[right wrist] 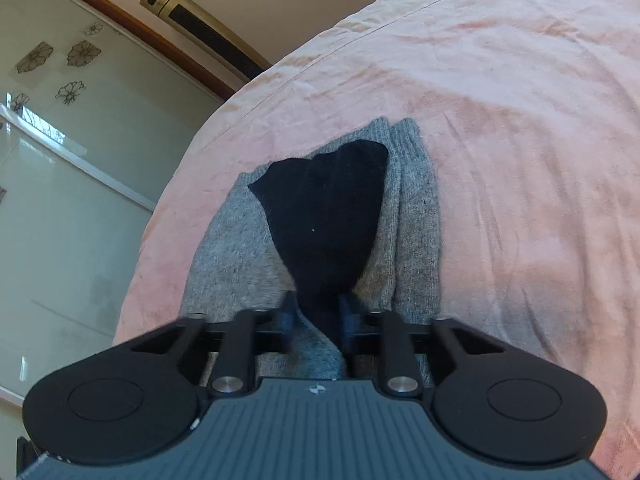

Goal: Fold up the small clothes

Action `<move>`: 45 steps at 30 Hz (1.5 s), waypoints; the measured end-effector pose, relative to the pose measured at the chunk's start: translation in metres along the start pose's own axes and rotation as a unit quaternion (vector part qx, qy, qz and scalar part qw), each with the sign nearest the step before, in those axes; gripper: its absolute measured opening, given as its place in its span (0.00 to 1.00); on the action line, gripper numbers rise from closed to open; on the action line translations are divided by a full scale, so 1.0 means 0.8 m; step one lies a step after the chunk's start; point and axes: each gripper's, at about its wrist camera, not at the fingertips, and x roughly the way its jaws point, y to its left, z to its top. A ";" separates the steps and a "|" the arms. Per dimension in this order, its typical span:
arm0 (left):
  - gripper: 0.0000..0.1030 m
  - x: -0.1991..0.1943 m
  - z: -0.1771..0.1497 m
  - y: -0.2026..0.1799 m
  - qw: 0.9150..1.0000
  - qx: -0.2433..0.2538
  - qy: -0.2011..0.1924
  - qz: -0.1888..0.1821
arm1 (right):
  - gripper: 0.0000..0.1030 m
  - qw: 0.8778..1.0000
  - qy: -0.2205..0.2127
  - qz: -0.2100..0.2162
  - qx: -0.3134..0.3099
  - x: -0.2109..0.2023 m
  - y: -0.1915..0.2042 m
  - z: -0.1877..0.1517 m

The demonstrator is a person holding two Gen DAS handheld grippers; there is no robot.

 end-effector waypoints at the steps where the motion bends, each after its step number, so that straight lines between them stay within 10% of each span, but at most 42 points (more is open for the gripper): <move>1: 0.10 -0.001 -0.002 0.007 1.000 -0.013 0.003 -0.006 | 0.14 1.000 -0.004 -0.004 -0.009 -0.011 -0.002 -0.002; 7: 0.11 -0.006 -0.011 0.014 1.000 -0.018 -0.003 -0.011 | 0.01 0.999 -0.013 0.013 0.027 -0.034 -0.044 -0.025; 9: 0.13 -0.015 -0.011 0.014 0.999 -0.017 0.006 -0.030 | 0.27 0.999 -0.023 0.029 0.035 -0.050 -0.038 -0.030; 12: 0.44 -0.039 -0.010 0.031 0.995 -0.055 0.011 -0.080 | 0.55 0.996 -0.042 0.068 0.040 -0.085 -0.030 -0.041; 14: 0.83 -0.055 -0.010 0.050 0.989 -0.109 -0.014 -0.102 | 0.55 0.995 -0.031 0.087 0.034 -0.097 -0.023 -0.049; 15: 0.84 -0.058 -0.010 0.059 0.984 -0.138 -0.027 -0.109 | 0.55 0.996 -0.020 0.083 0.024 -0.098 -0.018 -0.053; 19: 0.84 -0.024 0.002 0.084 0.959 -0.247 -0.012 -0.138 | 0.51 0.999 0.033 0.032 -0.017 -0.074 -0.003 -0.069; 21: 0.83 0.004 0.006 0.086 0.951 -0.274 0.010 -0.139 | 0.24 0.998 0.051 0.012 -0.028 -0.058 -0.002 -0.076; 22: 0.63 0.016 0.006 0.086 0.949 -0.285 0.025 -0.136 | 0.15 0.998 0.058 0.008 -0.039 -0.052 0.001 -0.080; 23: 0.25 0.021 0.007 0.083 0.951 -0.280 0.033 -0.127 | 0.15 0.997 0.060 0.007 -0.050 -0.051 0.005 -0.085; 24: 0.18 0.028 0.007 0.082 0.950 -0.279 0.056 -0.130 | 0.15 0.996 0.060 0.008 -0.068 -0.055 0.012 -0.091; 29: 0.18 0.014 0.001 0.083 0.965 -0.224 0.058 -0.121 | 0.07 0.994 0.054 -0.002 -0.090 -0.066 0.000 -0.113; 31: 0.20 0.007 0.006 0.078 0.970 -0.209 0.053 -0.112 | 0.19 0.997 0.053 0.014 -0.058 -0.069 -0.008 -0.100; 35: 0.50 -0.012 0.015 0.065 0.978 -0.182 0.007 -0.100 | 0.90 0.998 -0.041 0.002 -0.042 -0.088 0.003 -0.048; 39: 0.64 -0.001 0.021 0.049 0.982 -0.167 -0.005 -0.090 | 0.78 0.996 -0.088 -0.016 -0.003 -0.062 0.000 0.028; 43: 0.65 0.018 0.008 0.030 0.990 -0.126 -0.009 -0.060 | 0.72 0.997 -0.048 -0.062 0.016 0.007 -0.002 0.069; 45: 0.69 0.018 0.001 0.017 0.994 -0.090 -0.023 -0.049 | 0.38 0.994 -0.011 -0.107 -0.021 0.042 0.001 0.068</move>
